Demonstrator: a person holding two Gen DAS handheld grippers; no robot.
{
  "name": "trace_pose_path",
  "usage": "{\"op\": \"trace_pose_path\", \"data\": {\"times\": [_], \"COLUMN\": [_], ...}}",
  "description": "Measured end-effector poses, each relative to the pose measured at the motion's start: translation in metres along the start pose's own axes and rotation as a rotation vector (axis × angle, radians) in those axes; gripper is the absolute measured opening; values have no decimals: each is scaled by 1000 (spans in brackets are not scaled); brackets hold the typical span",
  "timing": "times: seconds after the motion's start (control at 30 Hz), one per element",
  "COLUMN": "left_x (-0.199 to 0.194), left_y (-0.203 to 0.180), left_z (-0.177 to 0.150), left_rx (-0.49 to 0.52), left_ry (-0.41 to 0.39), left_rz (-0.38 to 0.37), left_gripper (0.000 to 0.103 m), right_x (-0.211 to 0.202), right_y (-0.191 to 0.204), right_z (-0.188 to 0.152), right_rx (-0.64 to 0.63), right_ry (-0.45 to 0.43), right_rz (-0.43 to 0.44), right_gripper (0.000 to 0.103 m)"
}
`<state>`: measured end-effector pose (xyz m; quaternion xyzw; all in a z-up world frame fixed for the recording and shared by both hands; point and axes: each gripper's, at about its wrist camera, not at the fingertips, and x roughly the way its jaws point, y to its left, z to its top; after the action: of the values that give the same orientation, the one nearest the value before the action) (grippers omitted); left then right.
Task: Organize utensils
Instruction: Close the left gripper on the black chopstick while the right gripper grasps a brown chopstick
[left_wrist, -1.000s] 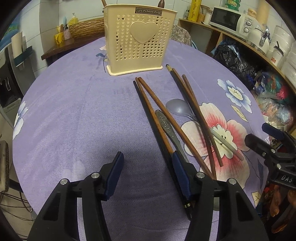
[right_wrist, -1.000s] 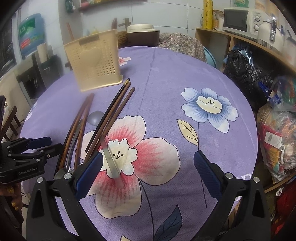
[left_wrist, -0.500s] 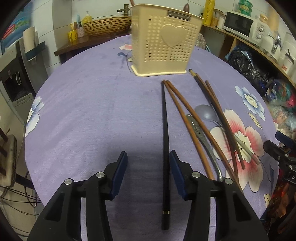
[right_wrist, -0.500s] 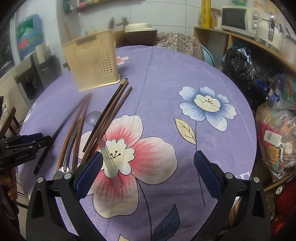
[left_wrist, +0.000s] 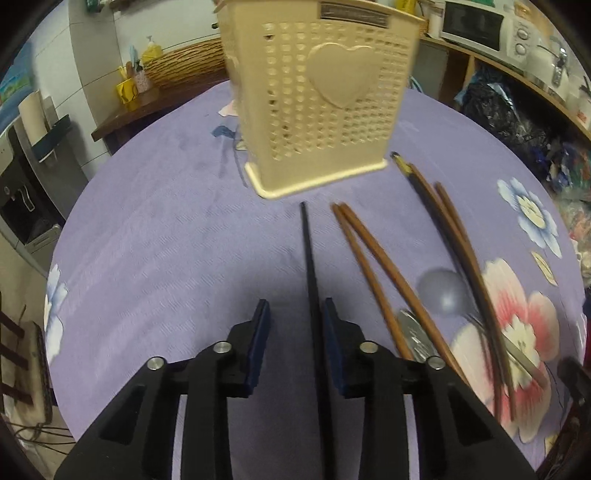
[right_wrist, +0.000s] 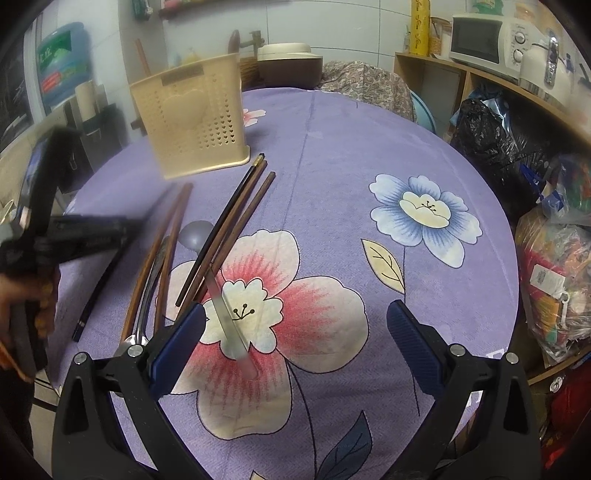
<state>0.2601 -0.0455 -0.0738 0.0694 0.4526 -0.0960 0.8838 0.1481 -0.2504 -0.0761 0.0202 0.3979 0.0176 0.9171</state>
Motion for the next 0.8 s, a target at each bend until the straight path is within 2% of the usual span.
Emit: {"op": "trace_pose_path", "data": {"times": [0.1, 0.17, 0.3, 0.4, 0.53, 0.6, 0.67, 0.7, 0.8], "left_x": [3, 0, -5, -7, -5, -5, -5, -5, -3], "left_y": [25, 35, 27, 21, 28, 31, 33, 33, 34], "left_z": [5, 2, -5, -8, -5, -5, -4, -4, -2], "left_rx": [-59, -79, -58, -60, -67, -71, -76, -76, -64], "left_ry": [8, 8, -12, -12, -7, -7, -7, -6, -2], "left_rz": [14, -10, 5, -6, -25, -38, -47, -47, -37], "left_gripper": [27, 27, 27, 30, 31, 31, 31, 31, 31], "right_x": [3, 7, 29, 48, 71, 83, 92, 97, 110], "right_y": [0, 0, 2, 11, 22, 16, 8, 5, 3], "right_z": [6, 13, 40, 61, 82, 92, 97, 100, 105], "right_rx": [-12, -10, 13, -4, -61, -26, 19, 36, 80], "right_ry": [0, 2, 44, 76, 106, 130, 162, 178, 209], "right_rz": [5, 27, 116, 117, 43, 53, 64, 72, 98], "right_gripper": [97, 97, 97, 96, 77, 65, 59, 51, 42]}}
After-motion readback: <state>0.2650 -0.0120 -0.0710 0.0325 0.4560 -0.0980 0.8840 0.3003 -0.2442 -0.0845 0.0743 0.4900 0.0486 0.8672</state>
